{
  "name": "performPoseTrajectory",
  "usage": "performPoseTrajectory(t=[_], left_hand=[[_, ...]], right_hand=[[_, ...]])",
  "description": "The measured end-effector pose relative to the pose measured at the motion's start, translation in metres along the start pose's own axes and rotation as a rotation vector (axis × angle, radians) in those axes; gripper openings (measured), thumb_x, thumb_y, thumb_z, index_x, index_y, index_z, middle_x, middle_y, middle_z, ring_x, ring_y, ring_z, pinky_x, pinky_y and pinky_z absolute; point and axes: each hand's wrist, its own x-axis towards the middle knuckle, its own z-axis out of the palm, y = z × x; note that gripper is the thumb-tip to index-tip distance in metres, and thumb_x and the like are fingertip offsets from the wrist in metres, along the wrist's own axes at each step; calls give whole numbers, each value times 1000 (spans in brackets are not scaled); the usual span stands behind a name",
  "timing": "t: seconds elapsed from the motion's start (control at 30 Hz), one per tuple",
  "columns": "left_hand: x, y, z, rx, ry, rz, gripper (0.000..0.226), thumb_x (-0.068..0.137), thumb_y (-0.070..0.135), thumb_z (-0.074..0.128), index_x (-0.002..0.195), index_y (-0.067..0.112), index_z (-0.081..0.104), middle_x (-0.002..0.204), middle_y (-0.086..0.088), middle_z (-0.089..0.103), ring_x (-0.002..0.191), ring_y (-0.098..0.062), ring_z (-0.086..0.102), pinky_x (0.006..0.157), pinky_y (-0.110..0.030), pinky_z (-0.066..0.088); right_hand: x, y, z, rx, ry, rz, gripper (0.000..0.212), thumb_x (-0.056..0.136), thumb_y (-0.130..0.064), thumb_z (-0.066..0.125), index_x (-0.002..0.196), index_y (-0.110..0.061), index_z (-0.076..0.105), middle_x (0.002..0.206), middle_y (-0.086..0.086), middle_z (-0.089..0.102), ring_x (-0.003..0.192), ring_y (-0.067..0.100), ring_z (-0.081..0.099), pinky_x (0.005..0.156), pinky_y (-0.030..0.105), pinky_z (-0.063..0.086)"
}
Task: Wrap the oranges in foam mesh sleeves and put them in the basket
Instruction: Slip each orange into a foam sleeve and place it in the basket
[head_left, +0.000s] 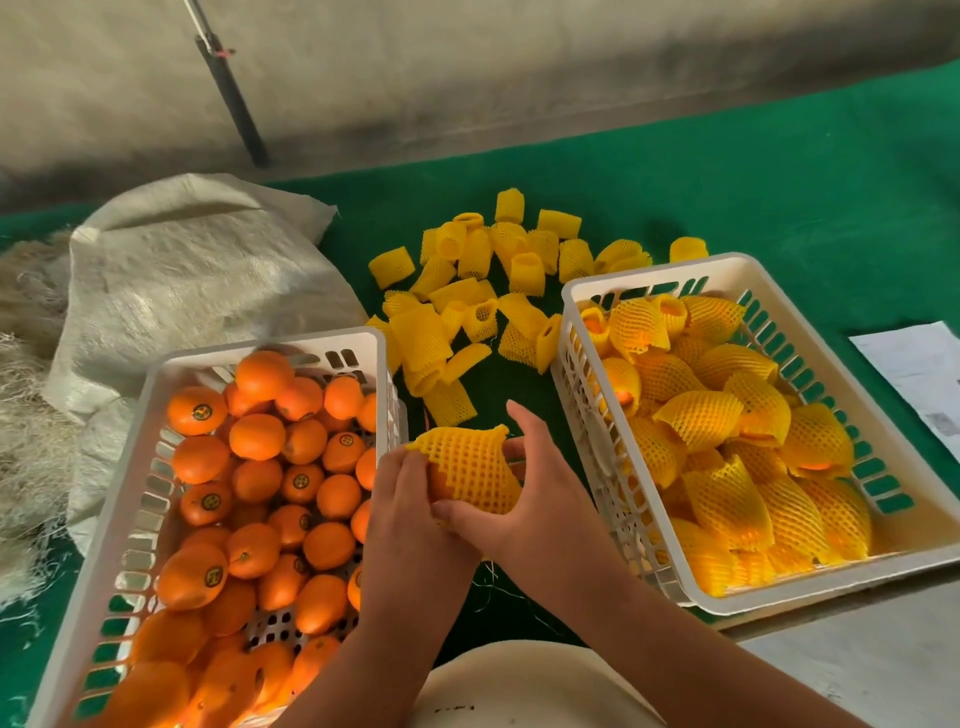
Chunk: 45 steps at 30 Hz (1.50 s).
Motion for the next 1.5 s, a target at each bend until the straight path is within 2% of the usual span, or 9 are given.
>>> performPoseTrajectory(t=[0.27, 0.53, 0.67, 0.83, 1.0, 1.1, 1.27, 1.4, 1.5], left_hand=[[-2, -1, 5, 183, -40, 68, 83, 74, 41, 87, 137, 13, 42, 137, -5, 44, 122, -26, 54, 84, -24, 45], [-10, -1, -16, 25, -155, 133, 56, 82, 54, 65, 135, 39, 55, 155, 20, 35, 138, 3, 36, 94, -16, 44], [-8, -8, -34, -362, -100, -128, 32, 86, 67, 55, 114, 53, 59, 135, 30, 53, 122, 8, 54, 76, -17, 58], [21, -3, -29, -1056, -659, -870, 66, 74, 68, 80, 124, 30, 57, 117, -12, 73, 107, -32, 73, 83, -48, 61], [15, -12, -17, -1092, -509, -825, 71, 73, 64, 79, 129, 27, 58, 108, -3, 78, 101, -26, 76, 75, -40, 64], [15, -11, -6, -1122, -426, -803, 49, 76, 63, 72, 116, 36, 63, 102, -2, 79, 98, -29, 77, 73, -46, 63], [24, -19, -7, -616, -531, -514, 35, 73, 77, 64, 101, 56, 70, 119, 15, 67, 114, -14, 64, 74, -36, 63], [21, -61, -16, 238, -350, -29, 54, 81, 78, 52, 128, 53, 61, 157, 8, 43, 143, -21, 40, 110, -52, 44], [10, -76, -4, 476, -377, -50, 82, 84, 72, 63, 155, 43, 36, 172, -4, 8, 159, -32, 4, 119, -60, 27]], right_hand=[[8, 11, 15, 16, 53, 62, 106, 67, -80, 75, 150, -53, 15, 129, -33, 40, 113, -1, 49, 77, 5, 45], [11, 30, 0, -95, 105, 33, 107, 75, -69, 79, 155, -50, 10, 140, -29, 28, 117, -18, 32, 68, -1, 29], [12, 33, -20, -198, 73, -72, 108, 76, -68, 79, 155, -51, 8, 129, -37, 19, 120, -34, 17, 70, -2, 28], [8, 19, -13, -120, -221, -145, 120, 71, -66, 84, 157, -55, 1, 135, -28, 29, 127, 0, 40, 103, 34, 48], [11, 19, -9, 135, -338, 73, 127, 62, -88, 74, 156, -59, -5, 163, -30, 9, 152, 12, 24, 116, 40, 34], [16, 30, -7, 207, -356, 292, 120, 64, -97, 61, 161, -46, 11, 162, -8, 37, 142, 19, 48, 114, 47, 46], [19, 52, -13, 545, -241, 374, 66, 78, -61, 83, 135, -43, 54, 124, -9, 68, 108, 14, 73, 84, 31, 63], [32, 69, -57, 649, -37, 380, 70, 78, -54, 82, 139, -40, 54, 130, -4, 65, 110, 18, 72, 84, 35, 63], [54, 86, -106, 634, 210, 368, 75, 77, -57, 82, 143, -41, 50, 133, -4, 64, 111, 21, 71, 86, 40, 64]])
